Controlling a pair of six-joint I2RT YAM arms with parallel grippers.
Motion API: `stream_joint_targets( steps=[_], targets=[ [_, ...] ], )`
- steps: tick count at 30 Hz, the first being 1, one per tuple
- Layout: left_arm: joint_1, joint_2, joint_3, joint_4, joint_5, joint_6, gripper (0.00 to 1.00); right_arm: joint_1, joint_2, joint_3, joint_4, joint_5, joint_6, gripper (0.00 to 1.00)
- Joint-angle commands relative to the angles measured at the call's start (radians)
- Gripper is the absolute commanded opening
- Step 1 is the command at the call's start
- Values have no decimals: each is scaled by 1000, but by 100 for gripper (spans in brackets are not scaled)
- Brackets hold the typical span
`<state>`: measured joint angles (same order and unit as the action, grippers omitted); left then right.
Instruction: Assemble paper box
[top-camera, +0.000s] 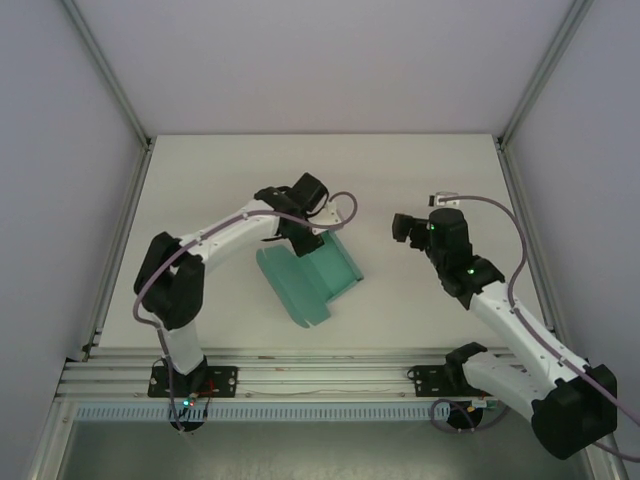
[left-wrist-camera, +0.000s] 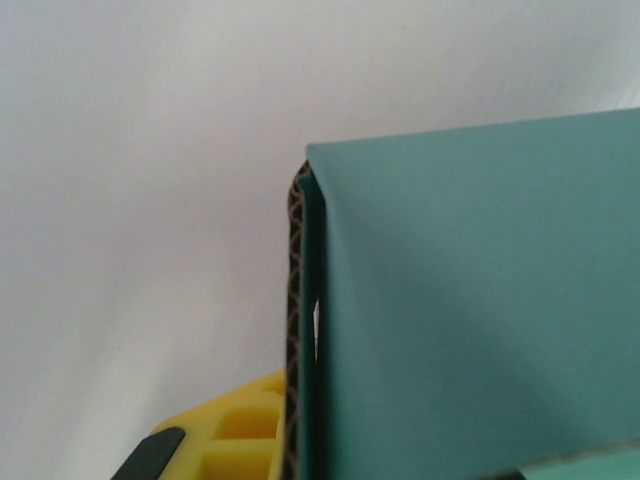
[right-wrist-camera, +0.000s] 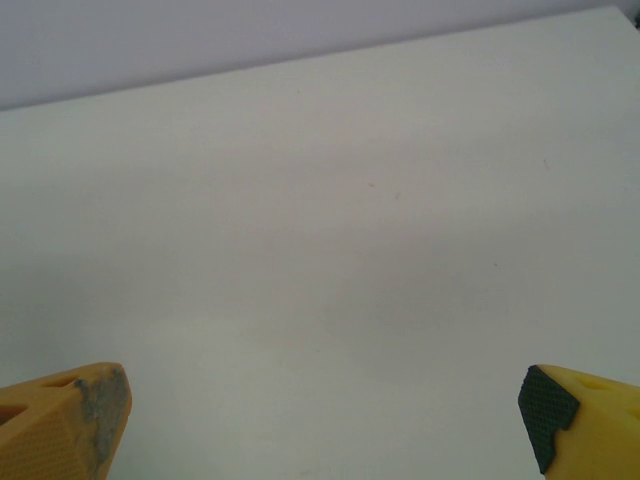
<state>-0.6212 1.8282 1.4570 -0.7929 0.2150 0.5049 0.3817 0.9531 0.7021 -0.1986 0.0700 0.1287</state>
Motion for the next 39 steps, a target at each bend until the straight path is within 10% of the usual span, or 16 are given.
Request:
stream_joint_targets(
  steps=[1, 21, 30, 39],
  targets=[
    [-64, 74, 39, -143, -148, 55, 0, -19, 26, -3, -44, -38, 30, 100],
    [-193, 555, 253, -2, -694, -273, 0, -49, 89, -27, 14, -62, 41, 100],
    [-193, 517, 184, 52, -634, -296, 0, -51, 78, -38, 12, -70, 43, 100],
    [-183, 326, 149, 93, -493, -172, 59, -58, -31, -22, -98, -122, -2, 100]
  ],
)
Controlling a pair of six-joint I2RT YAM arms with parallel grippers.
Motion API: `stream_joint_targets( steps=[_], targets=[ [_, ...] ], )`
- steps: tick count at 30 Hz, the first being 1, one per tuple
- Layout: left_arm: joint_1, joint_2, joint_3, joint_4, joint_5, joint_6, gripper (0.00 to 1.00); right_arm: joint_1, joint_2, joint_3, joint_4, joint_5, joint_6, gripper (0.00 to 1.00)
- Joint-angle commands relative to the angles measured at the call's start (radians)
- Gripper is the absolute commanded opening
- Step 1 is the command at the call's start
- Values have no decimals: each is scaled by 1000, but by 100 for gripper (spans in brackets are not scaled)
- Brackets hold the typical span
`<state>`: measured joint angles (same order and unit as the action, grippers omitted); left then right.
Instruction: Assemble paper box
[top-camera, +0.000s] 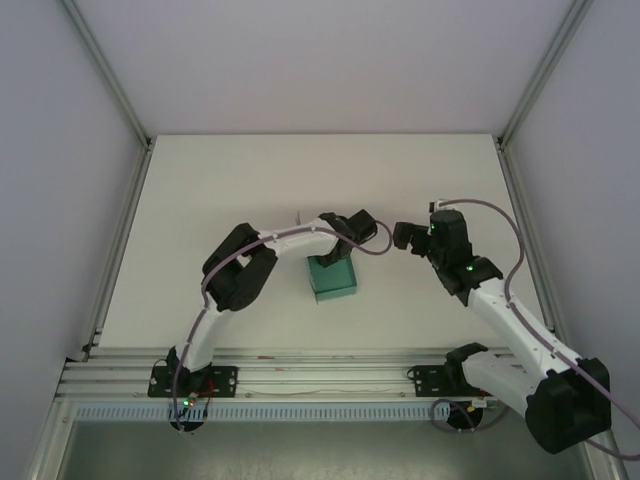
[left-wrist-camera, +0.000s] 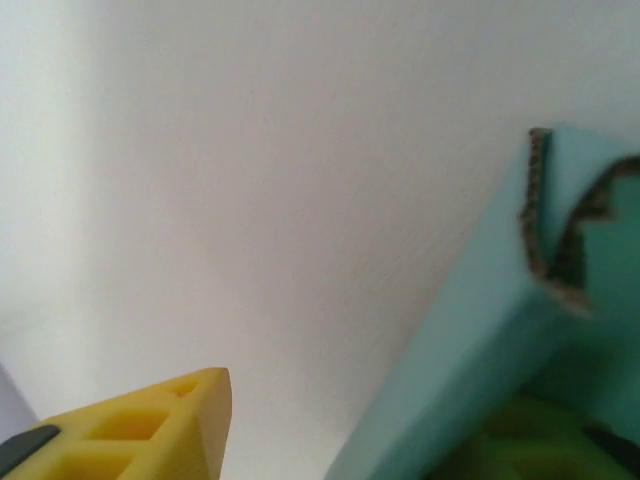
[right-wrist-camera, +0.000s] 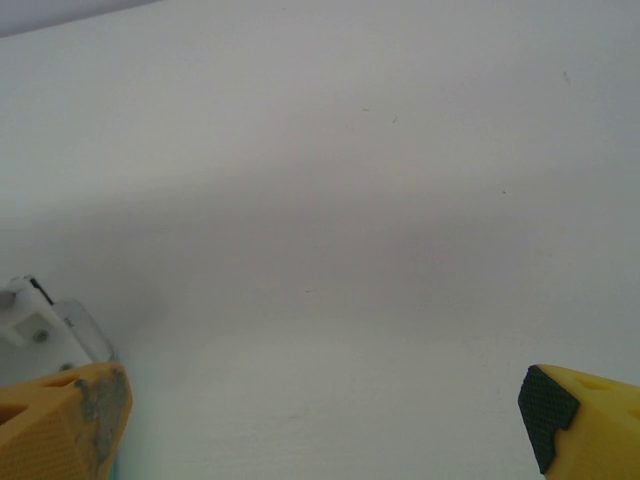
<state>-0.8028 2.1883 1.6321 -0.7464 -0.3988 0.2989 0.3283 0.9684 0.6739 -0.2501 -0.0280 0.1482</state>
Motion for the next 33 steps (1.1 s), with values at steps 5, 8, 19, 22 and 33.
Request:
stream_joint_targets(
  steps=[5, 8, 19, 22, 33],
  targets=[
    [1, -93, -18, 37, 161, 95, 76, -4, -95, -9, -70, -59, -29, 100],
    [7, -122, -16, 28, 201, 123, 94, -7, -108, -13, -77, -77, -38, 100],
    [50, -249, -15, 59, 301, 88, 100, -18, -114, 2, -94, -127, -89, 100],
    [82, -311, 1, 90, 352, 21, 100, -29, -109, 7, -95, -162, -93, 100],
    [227, -578, -73, 257, 473, -274, 100, -32, 116, 129, -71, -391, -318, 97]
  ],
)
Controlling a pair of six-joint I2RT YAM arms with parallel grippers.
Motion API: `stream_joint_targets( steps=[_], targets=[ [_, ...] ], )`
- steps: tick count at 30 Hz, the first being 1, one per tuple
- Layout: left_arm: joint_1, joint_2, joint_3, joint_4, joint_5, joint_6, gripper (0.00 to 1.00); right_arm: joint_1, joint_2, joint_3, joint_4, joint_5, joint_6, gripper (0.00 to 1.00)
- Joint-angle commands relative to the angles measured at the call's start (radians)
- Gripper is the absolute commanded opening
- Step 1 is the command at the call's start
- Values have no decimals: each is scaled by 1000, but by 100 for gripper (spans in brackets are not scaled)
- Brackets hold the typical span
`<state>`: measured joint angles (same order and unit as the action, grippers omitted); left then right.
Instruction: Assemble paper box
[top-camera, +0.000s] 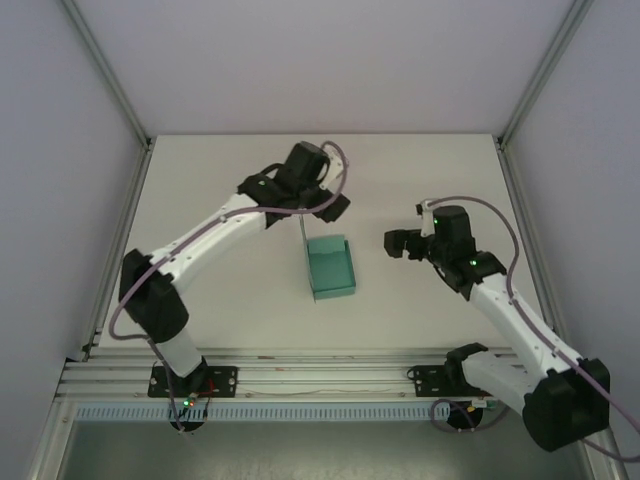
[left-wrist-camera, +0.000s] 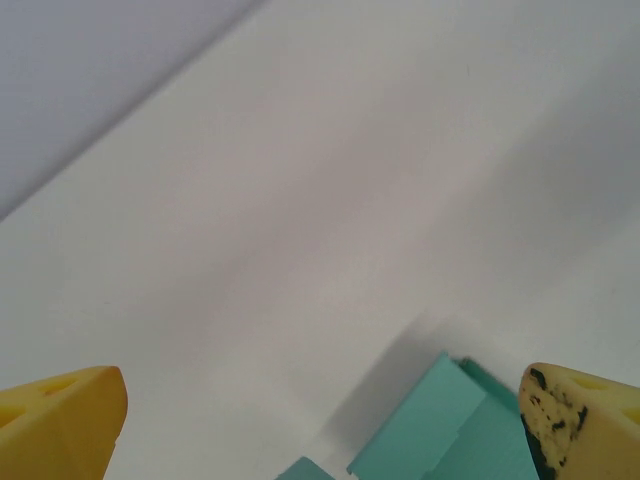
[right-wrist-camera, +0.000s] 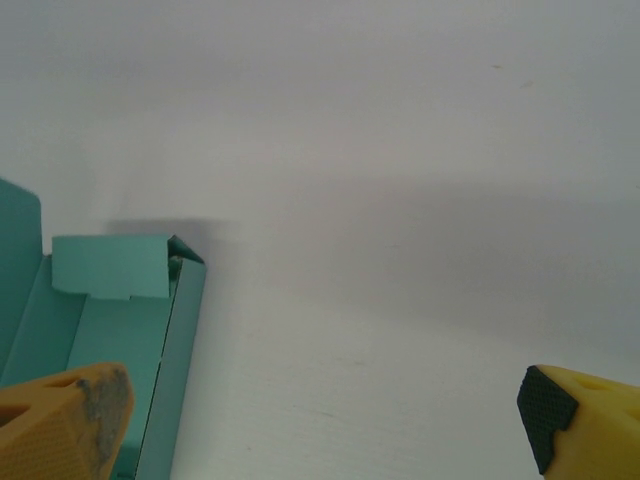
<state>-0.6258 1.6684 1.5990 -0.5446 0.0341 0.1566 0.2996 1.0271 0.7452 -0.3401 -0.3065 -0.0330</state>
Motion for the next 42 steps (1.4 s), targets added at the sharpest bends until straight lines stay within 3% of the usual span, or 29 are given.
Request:
stream_joint_targets(
  steps=[1, 7, 11, 17, 24, 28, 30, 37, 42],
  targets=[
    [74, -85, -65, 62, 49, -160, 100, -4, 97, 81, 25, -154, -188, 95],
    [262, -253, -391, 182, 138, -379, 100, 16, 397, 330, -108, -431, -542, 78],
    [351, -320, -620, 241, 194, -492, 100, 99, 614, 530, -321, -414, -819, 75],
    [377, -351, -842, 371, 299, -557, 100, 144, 935, 867, -540, -391, -901, 70],
    [378, -318, -883, 430, 361, -566, 100, 172, 1143, 1091, -665, -385, -944, 60],
    [378, -283, -887, 462, 381, -571, 100, 184, 1190, 1139, -703, -405, -973, 56],
    [377, -263, -879, 463, 393, -565, 100, 191, 1205, 1151, -712, -410, -984, 48],
    [378, -213, -866, 491, 432, -565, 100, 207, 1239, 1168, -723, -401, -978, 44],
    [378, -178, -854, 503, 443, -566, 100, 214, 1248, 1151, -688, -359, -931, 33]
  ],
)
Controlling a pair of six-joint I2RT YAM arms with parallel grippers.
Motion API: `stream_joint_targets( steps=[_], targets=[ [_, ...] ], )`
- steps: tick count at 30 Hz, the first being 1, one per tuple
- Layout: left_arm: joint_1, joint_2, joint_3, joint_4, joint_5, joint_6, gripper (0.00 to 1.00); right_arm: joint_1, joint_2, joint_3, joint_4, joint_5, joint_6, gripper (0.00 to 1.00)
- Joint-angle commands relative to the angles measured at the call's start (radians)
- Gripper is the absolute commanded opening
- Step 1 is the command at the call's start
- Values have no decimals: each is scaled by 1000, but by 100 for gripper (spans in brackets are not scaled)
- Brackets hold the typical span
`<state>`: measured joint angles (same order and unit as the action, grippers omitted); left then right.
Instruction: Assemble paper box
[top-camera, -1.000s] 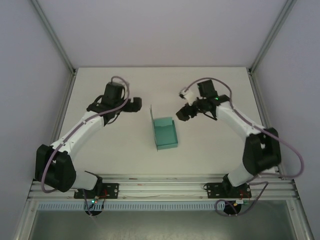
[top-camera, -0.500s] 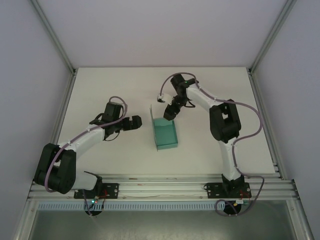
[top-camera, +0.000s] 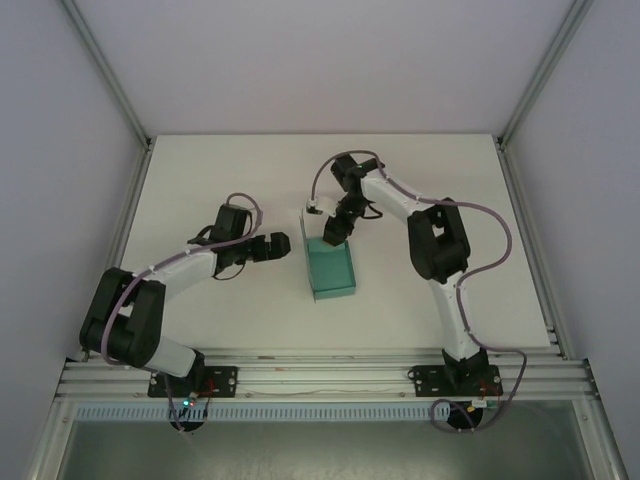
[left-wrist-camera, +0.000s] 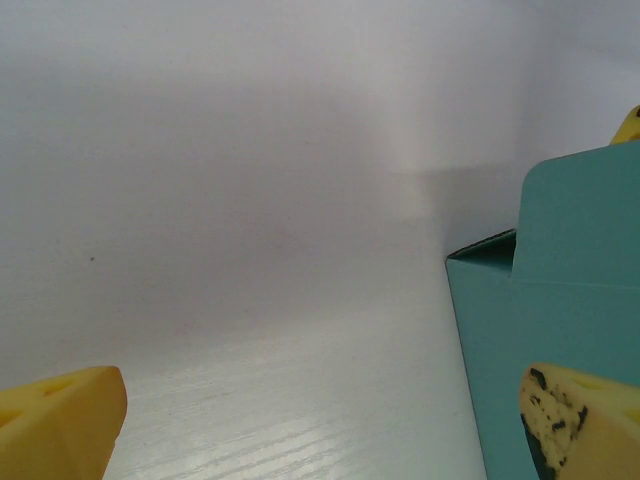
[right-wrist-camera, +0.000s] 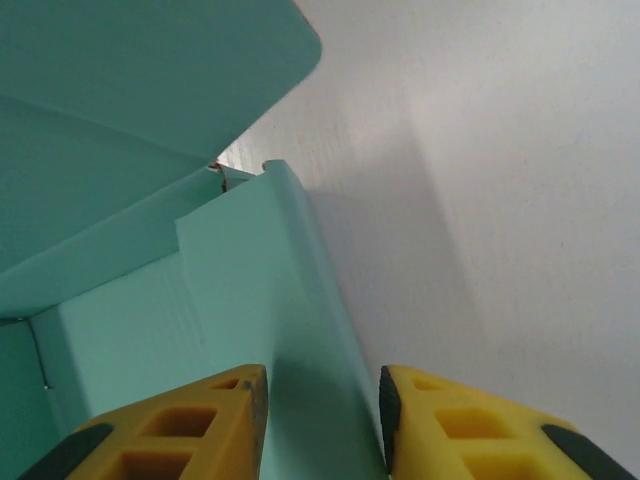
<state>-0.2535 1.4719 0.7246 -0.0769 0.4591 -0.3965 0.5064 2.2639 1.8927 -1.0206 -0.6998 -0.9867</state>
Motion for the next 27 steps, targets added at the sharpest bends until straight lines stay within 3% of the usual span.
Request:
stream_joint_targets(
  steps=[1, 6, 12, 15, 19, 27],
  targets=[
    [6, 27, 26, 34, 20, -12, 100, 10, 11, 1, -1, 45, 32, 31],
    [6, 55, 44, 37, 27, -6, 100, 23, 0, -54, 74, 101, 96, 19],
    [5, 96, 71, 52, 47, -5, 100, 42, -36, -165, 222, 213, 210, 17],
    [5, 119, 83, 56, 58, -4, 100, 63, -37, -186, 253, 303, 256, 10],
    [4, 136, 85, 62, 67, -5, 100, 118, -28, -210, 293, 549, 327, 0],
    [5, 122, 69, 65, 54, 1, 100, 196, 79, -189, 240, 984, 552, 0]
  ],
)
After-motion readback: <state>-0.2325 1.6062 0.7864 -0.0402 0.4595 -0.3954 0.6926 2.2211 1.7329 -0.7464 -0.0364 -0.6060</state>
